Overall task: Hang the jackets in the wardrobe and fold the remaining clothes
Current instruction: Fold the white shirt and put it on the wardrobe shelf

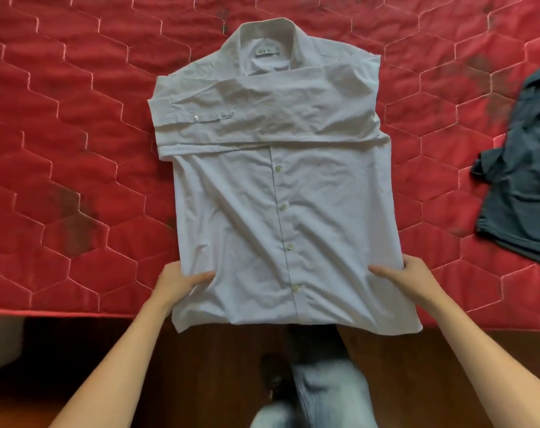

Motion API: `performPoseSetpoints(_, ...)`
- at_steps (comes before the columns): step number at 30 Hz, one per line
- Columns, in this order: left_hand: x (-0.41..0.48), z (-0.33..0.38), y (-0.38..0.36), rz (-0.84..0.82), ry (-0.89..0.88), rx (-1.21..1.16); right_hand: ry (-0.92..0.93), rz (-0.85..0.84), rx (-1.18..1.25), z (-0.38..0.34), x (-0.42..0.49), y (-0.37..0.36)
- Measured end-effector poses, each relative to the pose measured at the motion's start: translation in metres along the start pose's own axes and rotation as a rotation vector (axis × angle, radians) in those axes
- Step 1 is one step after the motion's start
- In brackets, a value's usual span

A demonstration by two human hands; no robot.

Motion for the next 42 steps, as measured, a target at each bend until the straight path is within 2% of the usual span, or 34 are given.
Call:
performPoseSetpoints(6, -0.048, -0.076, -0.009, -0.088, 0.029, 0.05, -0.006, -0.051, 0.045, 0.064, -0.054, -0.021)
performPoseSetpoints(10, -0.079, -0.109, -0.005, -0.031, 0.098, -0.154, -0.063, -0.012, 0.18, 0.085, -0.09, -0.022)
performPoseSetpoints(15, -0.102, -0.096, 0.017, -0.038, 0.091, -0.379, -0.02, 0.074, 0.305, 0.061, -0.113, -0.002)
performPoseSetpoints(19, -0.097, -0.056, 0.037, 0.051, 0.007, -0.637, 0.045, 0.127, 0.433, 0.019, -0.105, 0.016)
performPoseSetpoints(22, -0.086, -0.016, 0.05, 0.038, -0.099, -0.763, 0.057, 0.154, 0.58, -0.021, -0.079, 0.024)
performPoseSetpoints(29, -0.024, 0.087, 0.075, -0.003, -0.182, -0.848, 0.094, 0.134, 0.755, -0.121, 0.001, 0.04)
performPoseSetpoints(38, 0.077, 0.244, 0.109, -0.013, -0.257, -0.838, 0.178, 0.089, 0.753, -0.269, 0.109, 0.079)
performPoseSetpoints(42, 0.128, 0.307, 0.129, 0.041, -0.28, -0.862, 0.178, 0.115, 0.797, -0.325, 0.172, 0.103)
Point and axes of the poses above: each hand's wrist, its own x-axis towards the middle knuckle, its own y-axis out of the back of the hand, z = x × y, the point moved 2 cm from there along x, towards the middle knuckle, and after that the axes turned 1 degree about -x, right-handed, at the moved point
